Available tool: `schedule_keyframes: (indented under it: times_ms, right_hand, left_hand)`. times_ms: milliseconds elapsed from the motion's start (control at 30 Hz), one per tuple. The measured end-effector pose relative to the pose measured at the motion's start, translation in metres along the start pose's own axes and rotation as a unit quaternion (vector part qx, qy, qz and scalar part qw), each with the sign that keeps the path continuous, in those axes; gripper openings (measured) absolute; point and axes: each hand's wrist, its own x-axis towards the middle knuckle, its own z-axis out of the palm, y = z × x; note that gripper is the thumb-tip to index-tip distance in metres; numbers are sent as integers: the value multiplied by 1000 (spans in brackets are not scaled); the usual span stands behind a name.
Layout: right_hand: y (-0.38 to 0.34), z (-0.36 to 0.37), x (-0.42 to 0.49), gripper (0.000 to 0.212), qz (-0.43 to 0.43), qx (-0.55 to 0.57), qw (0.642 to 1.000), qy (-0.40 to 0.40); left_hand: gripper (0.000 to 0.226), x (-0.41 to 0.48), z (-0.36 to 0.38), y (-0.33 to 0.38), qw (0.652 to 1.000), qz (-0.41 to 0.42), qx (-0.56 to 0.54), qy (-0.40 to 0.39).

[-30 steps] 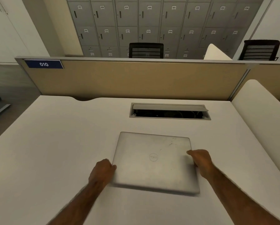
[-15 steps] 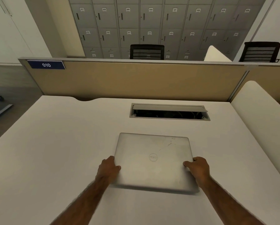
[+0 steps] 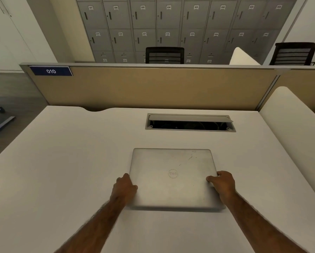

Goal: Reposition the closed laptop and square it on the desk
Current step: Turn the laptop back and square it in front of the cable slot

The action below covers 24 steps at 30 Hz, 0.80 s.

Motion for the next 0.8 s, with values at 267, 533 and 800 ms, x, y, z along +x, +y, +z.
schedule_keyframes:
  times_ms: [267, 533, 800]
  right_hand:
    - [7, -4, -8, 28, 4, 5, 1000, 0]
    - [17, -13, -5, 27, 5, 19, 1000, 12]
    - [21, -11, -5, 12, -17, -30, 999, 13]
  left_hand:
    - [48, -4, -3, 1, 1000, 10, 6, -15]
    - [49, -11, 2, 4, 999, 16, -2, -36]
    - [62, -17, 13, 6, 1000, 1, 8, -13]
